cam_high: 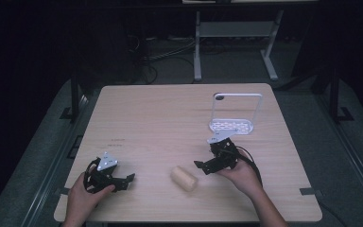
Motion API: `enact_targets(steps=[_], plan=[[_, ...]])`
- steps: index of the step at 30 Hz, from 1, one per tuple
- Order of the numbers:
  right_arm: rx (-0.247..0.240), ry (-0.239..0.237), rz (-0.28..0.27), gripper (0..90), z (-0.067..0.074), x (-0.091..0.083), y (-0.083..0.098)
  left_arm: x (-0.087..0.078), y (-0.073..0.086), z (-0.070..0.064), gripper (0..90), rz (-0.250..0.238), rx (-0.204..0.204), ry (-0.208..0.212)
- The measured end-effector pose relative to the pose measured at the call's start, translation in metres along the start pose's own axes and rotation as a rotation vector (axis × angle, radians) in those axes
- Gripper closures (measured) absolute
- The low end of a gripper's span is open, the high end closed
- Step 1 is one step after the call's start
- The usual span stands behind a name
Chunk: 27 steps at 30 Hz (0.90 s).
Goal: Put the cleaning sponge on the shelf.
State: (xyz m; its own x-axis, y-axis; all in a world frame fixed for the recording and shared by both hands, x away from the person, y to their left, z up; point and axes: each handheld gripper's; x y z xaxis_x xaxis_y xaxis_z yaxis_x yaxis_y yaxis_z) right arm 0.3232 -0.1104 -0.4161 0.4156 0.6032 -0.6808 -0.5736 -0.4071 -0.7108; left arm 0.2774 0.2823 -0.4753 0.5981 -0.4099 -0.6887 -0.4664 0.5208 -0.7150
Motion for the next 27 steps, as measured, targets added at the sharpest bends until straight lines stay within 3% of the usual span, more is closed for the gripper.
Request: enact_targets(steps=[15, 27], plan=[[-0.024, -0.046, 0.001, 7.0, 0.018, 0.009, -0.008, 0.000, 0.000, 0.000, 12.7, 0.000, 0.000, 0.000], [-0.053, -0.070, 0.041, 7.0, 0.037, 0.021, -0.006, 0.000, 0.000, 0.000, 12.7, 0.000, -0.001, 0.000]])
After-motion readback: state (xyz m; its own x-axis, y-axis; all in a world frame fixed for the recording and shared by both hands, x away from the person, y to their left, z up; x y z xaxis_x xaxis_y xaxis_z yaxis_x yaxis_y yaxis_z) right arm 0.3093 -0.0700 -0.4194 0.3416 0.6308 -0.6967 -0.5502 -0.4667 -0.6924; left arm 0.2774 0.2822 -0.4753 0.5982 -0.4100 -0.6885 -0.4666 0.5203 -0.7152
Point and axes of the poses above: each handheld gripper's, and its own axes: x roughly forward along the jaws, y roughly out of its underside, z roughly to its left, and after that the axes turned 9 degrees about x, right-handed
